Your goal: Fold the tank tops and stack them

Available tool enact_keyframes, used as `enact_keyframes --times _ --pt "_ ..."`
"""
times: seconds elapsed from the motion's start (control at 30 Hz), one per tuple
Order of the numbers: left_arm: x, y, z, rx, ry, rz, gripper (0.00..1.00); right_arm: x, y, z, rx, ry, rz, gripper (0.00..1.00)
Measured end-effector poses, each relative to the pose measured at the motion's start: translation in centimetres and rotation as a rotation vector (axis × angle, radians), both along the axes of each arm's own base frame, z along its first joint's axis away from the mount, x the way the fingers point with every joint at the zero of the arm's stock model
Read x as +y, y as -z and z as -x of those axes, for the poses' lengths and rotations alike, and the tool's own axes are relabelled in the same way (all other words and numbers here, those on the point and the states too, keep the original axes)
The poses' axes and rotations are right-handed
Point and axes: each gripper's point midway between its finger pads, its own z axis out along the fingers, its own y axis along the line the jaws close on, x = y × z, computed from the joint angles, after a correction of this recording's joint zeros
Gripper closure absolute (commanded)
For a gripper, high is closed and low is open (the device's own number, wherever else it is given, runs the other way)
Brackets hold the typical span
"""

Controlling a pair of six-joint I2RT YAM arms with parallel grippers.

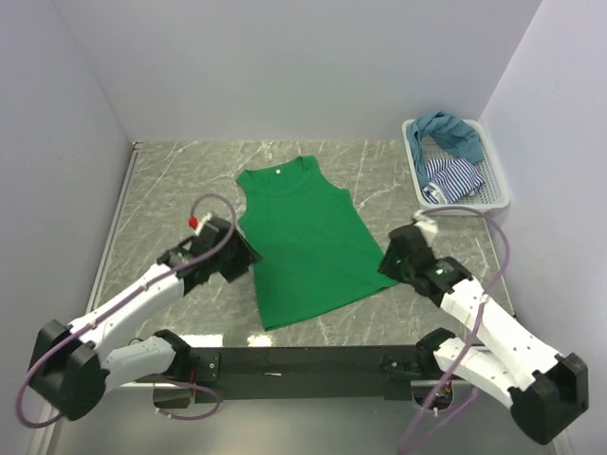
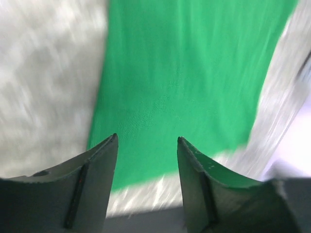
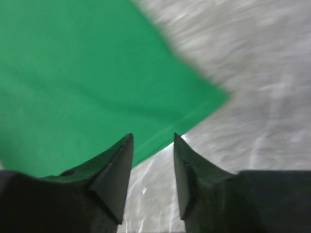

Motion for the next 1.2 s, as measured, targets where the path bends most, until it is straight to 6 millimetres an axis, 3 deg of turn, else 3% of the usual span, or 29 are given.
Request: enact_keyframes --times 0.23,0.4,0.5,0.6,0.7,0.77,0.93,1.2 --pt "6.0 -2.5 -10.1 -0.032 -0.258 -0.067 0.49 10.5 -0.9 3.7 -0.021 -0.326 -0.054 0.64" --pt "7.5 -2.9 -16.1 -0.053 -0.283 -0.102 0.49 19.6 -0.9 5.8 -0.007 -0.519 -0.017 0.65" --pt "8.0 -0.7 -18.0 -0.013 -0.264 -0.122 0.5 25.2 -0.2 7.2 -0.006 -0.616 0.028 0.65" --pt "8.9 2.3 -18.0 0.063 -0.244 -0.142 0.5 29.7 0.7 8.6 -0.009 -0.696 0.073 0.65" --pt "9.7 3.1 -18.0 0.085 -0.237 -0.145 0.5 33.0 2.0 9.9 -0.01 -0.757 0.121 0.64" --pt "10.0 3.0 -18.1 0.078 -0.235 -0.141 0.5 34.3 3.0 10.8 -0.002 -0.792 0.15 0.63" --pt "9.6 3.2 -18.1 0.067 -0.201 -0.127 0.5 34.1 5.3 11.5 0.038 -0.814 0.25 0.6" --pt "8.9 3.9 -17.7 0.062 -0.159 -0.1 0.5 33.5 6.0 11.1 0.039 -0.8 0.335 0.59"
